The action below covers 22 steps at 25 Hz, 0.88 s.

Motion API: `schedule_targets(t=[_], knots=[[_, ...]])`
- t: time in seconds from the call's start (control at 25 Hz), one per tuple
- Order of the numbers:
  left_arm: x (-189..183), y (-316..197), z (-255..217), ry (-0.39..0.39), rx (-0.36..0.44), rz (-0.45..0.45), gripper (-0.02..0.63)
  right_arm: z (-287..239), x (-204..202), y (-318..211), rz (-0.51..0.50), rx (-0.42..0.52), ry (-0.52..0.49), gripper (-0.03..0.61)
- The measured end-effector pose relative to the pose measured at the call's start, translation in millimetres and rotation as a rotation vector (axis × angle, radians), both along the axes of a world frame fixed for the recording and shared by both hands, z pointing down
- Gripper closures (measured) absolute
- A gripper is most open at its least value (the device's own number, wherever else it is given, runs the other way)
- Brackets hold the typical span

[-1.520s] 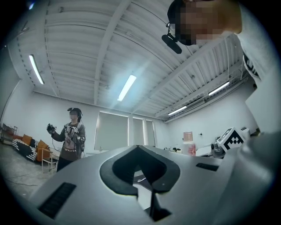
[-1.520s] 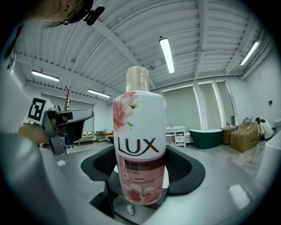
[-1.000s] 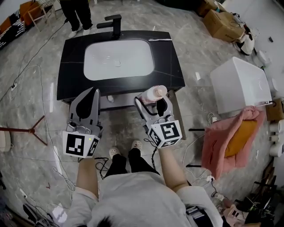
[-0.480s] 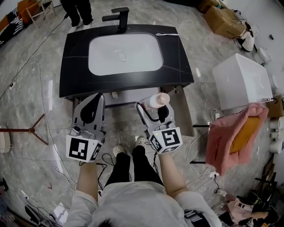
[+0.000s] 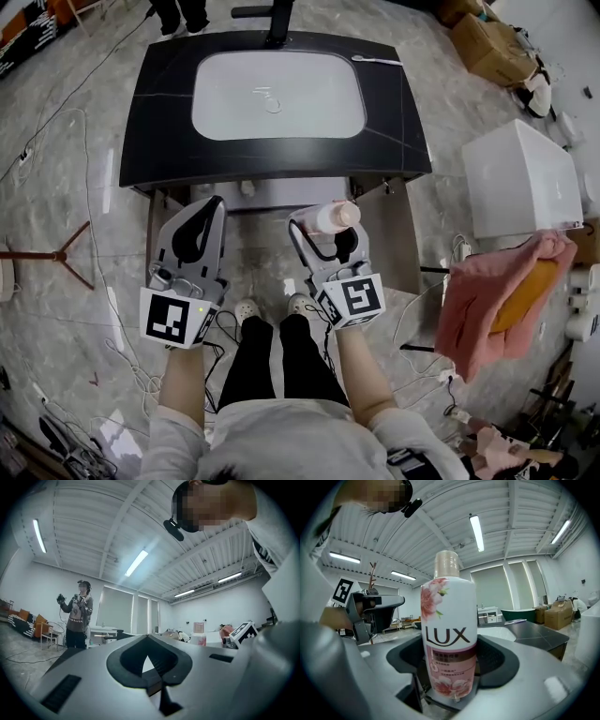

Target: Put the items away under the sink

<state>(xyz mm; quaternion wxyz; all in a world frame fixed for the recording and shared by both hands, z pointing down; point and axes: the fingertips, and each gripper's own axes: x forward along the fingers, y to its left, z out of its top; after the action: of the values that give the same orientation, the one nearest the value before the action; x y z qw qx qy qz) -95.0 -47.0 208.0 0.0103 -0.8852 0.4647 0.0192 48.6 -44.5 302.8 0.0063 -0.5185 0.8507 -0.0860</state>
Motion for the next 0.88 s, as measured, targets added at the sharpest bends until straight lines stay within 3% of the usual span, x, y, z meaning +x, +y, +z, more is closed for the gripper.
schedule_targets(t=[0.36, 0.88], knots=[[6, 10, 74, -0.006, -0.009, -0.047, 0.612, 73, -5, -4, -0.079, 0.003, 0.023, 0.229], [4, 7, 211, -0.029, -0.002, -0.052, 0.612, 215, -5, -30, -0.092, -0.015, 0.046, 0.229]])
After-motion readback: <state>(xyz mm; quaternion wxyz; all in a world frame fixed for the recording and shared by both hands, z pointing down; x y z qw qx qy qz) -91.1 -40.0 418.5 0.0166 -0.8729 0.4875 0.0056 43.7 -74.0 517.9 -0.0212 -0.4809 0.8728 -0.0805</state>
